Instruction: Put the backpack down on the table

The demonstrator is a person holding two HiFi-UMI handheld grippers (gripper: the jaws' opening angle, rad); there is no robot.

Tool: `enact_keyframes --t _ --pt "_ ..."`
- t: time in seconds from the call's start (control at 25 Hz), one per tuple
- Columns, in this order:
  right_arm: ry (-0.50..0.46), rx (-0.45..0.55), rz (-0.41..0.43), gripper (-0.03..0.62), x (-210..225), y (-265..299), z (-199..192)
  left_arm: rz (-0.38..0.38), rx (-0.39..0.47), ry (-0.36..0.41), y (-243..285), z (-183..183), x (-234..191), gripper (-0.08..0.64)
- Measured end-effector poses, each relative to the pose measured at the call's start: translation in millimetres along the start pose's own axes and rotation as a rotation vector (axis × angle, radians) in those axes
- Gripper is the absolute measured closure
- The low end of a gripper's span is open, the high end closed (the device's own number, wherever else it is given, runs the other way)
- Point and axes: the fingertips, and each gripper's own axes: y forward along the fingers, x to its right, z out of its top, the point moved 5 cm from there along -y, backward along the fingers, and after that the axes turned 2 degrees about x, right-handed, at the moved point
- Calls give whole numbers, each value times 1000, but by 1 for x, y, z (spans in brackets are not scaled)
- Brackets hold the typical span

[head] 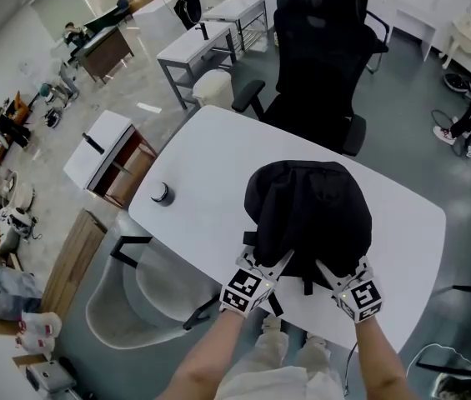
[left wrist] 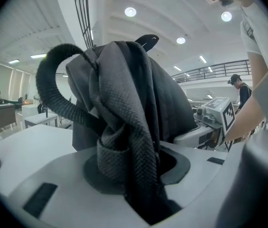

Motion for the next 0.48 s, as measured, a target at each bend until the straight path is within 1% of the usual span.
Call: enact_keyframes --t 0.08,0.16,0.48 --pt "22 -22 2 354 -5 -8 -18 -14 -28 -25 -1 -17 10 397" --pt "29 -21 1 356 -8 -12 -29 -24 -29 -37 -2 -27 16 396" --pt "43 -6 15 356 -16 -1 -45 -19 -25 -46 -6 -48 7 388"
